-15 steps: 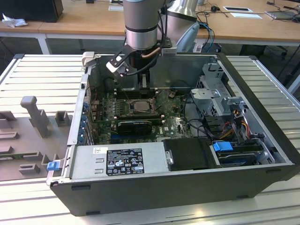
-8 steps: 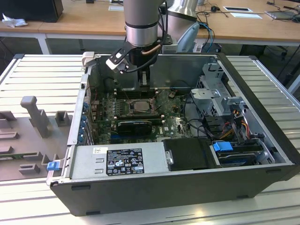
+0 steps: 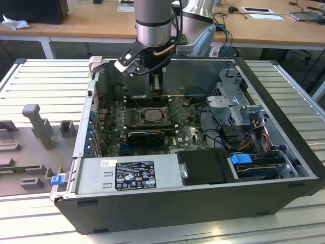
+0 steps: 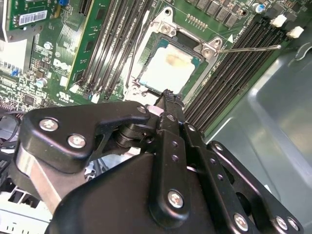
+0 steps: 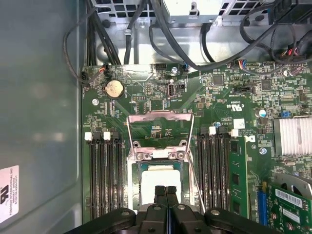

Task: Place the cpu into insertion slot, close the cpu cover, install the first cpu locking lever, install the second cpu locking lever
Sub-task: 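Close the cpu cover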

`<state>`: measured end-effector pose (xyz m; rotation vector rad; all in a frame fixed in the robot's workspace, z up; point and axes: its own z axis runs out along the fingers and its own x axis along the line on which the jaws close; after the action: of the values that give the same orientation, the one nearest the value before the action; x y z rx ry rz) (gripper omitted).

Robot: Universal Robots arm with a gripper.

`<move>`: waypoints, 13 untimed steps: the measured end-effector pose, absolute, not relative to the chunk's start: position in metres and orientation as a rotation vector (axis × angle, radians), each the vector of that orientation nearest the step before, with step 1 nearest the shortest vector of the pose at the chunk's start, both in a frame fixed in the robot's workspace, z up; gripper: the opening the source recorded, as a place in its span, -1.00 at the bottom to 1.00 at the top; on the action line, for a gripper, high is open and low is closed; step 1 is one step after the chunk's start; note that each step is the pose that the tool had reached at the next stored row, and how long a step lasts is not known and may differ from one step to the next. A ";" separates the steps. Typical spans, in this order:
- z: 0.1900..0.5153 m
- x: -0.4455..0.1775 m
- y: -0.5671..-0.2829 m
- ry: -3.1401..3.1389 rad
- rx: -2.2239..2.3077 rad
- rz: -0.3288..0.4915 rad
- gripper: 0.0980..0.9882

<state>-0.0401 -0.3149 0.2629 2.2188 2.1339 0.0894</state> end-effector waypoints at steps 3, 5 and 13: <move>0.266 -0.040 -0.315 2.134 2.219 0.090 -0.98; 0.267 -0.040 -0.315 2.134 2.219 0.089 -0.98; 0.274 -0.038 -0.315 2.134 2.219 0.089 -0.98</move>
<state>-0.0381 -0.3149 0.2739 2.2188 2.1340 0.0893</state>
